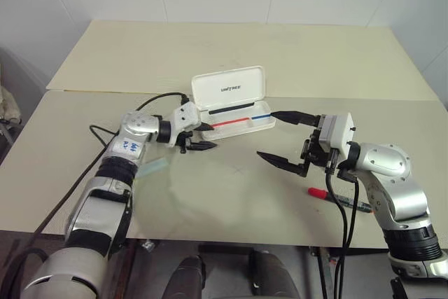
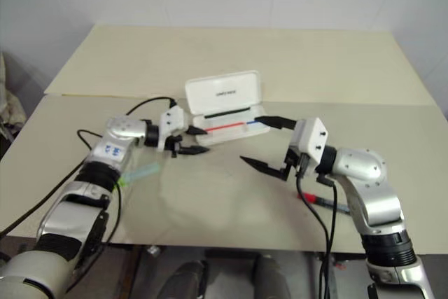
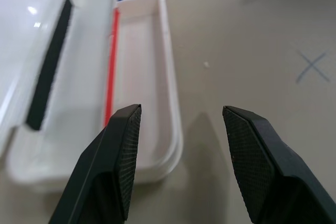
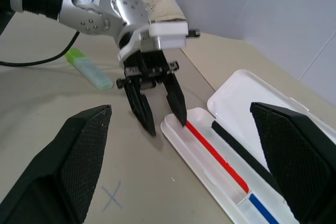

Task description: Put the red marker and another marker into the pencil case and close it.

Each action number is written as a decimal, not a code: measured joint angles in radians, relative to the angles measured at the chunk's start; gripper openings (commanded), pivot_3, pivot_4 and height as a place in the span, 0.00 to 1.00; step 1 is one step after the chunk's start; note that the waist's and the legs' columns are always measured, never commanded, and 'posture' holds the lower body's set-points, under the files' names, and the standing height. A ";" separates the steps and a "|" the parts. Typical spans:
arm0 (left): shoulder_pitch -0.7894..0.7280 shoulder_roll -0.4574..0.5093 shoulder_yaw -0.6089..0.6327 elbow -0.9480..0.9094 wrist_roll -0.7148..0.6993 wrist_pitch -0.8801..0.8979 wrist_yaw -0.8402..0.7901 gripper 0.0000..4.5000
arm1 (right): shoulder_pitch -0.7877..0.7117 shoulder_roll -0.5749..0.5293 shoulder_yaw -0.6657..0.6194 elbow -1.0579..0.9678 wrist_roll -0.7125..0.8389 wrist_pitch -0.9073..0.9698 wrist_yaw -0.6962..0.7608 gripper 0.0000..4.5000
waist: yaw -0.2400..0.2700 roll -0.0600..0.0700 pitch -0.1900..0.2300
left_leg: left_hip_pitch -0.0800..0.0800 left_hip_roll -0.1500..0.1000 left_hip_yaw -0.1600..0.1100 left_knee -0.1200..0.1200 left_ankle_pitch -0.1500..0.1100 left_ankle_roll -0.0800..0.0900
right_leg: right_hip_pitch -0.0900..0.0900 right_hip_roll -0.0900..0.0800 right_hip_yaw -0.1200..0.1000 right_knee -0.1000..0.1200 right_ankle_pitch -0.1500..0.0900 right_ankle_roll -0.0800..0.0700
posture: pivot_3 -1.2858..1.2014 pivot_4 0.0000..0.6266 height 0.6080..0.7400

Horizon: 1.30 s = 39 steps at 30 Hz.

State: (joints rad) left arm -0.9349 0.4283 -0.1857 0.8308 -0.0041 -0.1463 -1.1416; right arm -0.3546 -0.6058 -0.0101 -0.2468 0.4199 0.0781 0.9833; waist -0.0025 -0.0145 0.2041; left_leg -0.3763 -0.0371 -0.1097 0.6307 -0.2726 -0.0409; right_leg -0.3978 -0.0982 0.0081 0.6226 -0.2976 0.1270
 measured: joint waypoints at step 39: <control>0.110 0.103 -0.058 -0.347 0.084 0.143 -0.171 0.00 | 0.023 -0.112 -0.131 0.073 0.018 0.000 0.056 1.00 | 0.001 0.000 0.000 | -0.002 0.001 0.002 -0.001 0.000 0.000 | 0.000 0.000 0.001 -0.001 0.001 0.000 | 0.52 0.24 1.00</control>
State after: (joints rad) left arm -0.8246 0.5315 -0.2432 0.4834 0.0803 -0.0032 -1.3122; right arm -0.3318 -0.7174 -0.1415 -0.1734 0.4377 0.0784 1.0389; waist -0.0017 -0.0149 0.2044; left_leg -0.3780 -0.0361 -0.1080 0.6298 -0.2726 -0.0413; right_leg -0.3981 -0.0982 0.0088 0.6215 -0.2967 0.1273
